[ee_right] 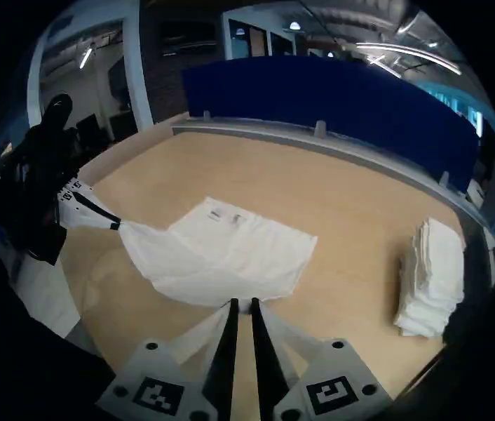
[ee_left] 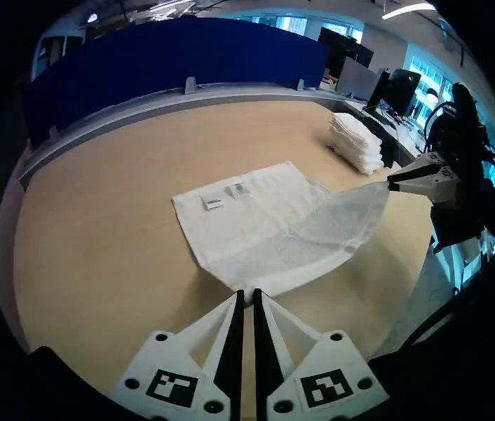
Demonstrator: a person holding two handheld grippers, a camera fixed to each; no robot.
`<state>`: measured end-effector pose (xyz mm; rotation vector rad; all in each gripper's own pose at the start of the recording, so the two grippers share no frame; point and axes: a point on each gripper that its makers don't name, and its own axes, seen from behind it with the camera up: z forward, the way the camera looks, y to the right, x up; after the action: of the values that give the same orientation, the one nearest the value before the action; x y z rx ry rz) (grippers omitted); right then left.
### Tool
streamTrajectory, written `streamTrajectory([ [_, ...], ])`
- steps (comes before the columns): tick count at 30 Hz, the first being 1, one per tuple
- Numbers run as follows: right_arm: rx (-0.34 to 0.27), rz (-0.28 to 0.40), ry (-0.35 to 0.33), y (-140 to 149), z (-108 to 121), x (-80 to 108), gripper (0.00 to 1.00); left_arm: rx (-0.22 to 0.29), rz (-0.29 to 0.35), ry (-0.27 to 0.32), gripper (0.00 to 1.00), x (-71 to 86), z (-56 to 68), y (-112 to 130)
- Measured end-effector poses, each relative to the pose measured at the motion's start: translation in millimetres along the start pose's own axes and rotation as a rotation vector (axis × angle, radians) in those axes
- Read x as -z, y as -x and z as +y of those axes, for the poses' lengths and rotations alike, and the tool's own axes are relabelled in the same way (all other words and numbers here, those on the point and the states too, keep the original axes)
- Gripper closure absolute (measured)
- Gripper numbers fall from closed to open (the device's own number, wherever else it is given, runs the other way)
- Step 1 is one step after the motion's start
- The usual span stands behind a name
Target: Fold towel
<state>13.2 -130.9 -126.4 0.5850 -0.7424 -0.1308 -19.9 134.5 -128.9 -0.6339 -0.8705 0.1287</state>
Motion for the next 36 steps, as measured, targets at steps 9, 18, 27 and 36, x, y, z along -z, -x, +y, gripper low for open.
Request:
streamTrajectory([
  [9, -0.004, -0.010, 0.003, 3.3, 0.2, -0.3, 0.87, 0.020, -0.003, -0.002, 0.91, -1.6, 0.2, 0.8],
  [18, -0.014, -0.002, 0.011, -10.6, 19.4, -16.5, 0.87, 0.046, -0.016, -0.019, 0.91, -11.8, -15.1, -10.1],
  [27, -0.012, 0.012, 0.027, -33.9, 45.5, -44.7, 0.87, 0.076, -0.027, -0.022, 0.91, -36.2, -35.6, -34.3],
  [36, -0.030, 0.020, 0.043, -49.3, 65.7, -72.0, 0.87, 0.021, -0.033, -0.050, 0.91, -61.7, -59.5, -57.2],
])
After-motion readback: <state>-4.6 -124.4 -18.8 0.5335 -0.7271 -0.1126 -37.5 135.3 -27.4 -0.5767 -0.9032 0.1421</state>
